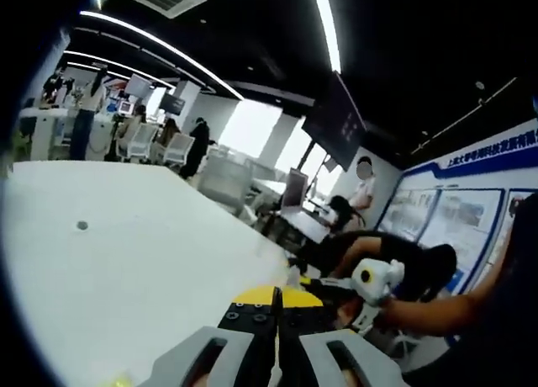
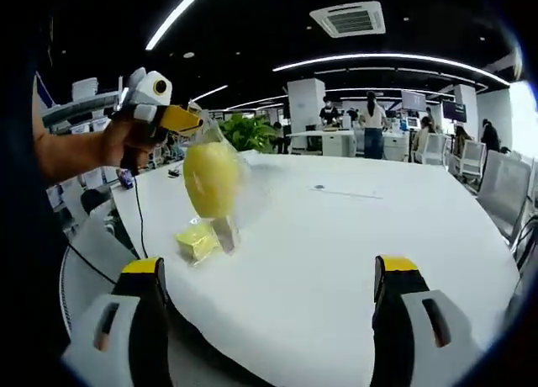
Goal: Compare the silicone blocks by pressing each to a similar depth, holding the contact briefly, and releasing to observe deformation and rebound differences across the visible hardness samples.
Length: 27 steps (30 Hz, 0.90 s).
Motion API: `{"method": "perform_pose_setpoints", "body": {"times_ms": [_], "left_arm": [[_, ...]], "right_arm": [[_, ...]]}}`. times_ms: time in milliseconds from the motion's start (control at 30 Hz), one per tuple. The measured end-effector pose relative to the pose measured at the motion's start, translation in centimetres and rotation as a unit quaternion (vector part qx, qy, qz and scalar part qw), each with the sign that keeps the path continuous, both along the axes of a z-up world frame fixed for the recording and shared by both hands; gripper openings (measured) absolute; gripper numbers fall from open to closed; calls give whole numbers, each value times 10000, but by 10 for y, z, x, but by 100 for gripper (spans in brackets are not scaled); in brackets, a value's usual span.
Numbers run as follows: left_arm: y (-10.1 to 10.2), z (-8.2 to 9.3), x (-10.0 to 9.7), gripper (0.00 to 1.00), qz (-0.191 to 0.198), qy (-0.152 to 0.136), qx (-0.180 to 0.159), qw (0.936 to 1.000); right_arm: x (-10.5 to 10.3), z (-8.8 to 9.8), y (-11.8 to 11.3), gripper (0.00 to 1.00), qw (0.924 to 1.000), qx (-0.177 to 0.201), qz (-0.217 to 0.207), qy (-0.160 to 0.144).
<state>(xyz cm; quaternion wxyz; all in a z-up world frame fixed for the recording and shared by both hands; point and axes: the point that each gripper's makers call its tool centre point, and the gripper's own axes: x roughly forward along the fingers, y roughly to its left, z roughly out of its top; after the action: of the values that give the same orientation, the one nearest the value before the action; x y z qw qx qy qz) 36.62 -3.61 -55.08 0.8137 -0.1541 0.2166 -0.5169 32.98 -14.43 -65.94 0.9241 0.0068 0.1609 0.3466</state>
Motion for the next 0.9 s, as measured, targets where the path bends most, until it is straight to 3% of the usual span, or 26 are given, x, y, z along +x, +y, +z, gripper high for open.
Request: {"method": "perform_pose_setpoints", "body": {"times_ms": [233, 533, 900], "left_arm": [[-4, -26, 1, 0, 94, 263, -37, 9996], [-8, -70, 11, 0, 191, 905, -118, 9956], [6, -105, 31, 0, 659, 1390, -225, 9878]], "right_arm": [[-2, -4, -6, 97, 9999, -33, -121, 1], [-9, -11, -10, 97, 9998, -71, -155, 91], [-14, -10, -15, 97, 9997, -55, -178, 183]]}}
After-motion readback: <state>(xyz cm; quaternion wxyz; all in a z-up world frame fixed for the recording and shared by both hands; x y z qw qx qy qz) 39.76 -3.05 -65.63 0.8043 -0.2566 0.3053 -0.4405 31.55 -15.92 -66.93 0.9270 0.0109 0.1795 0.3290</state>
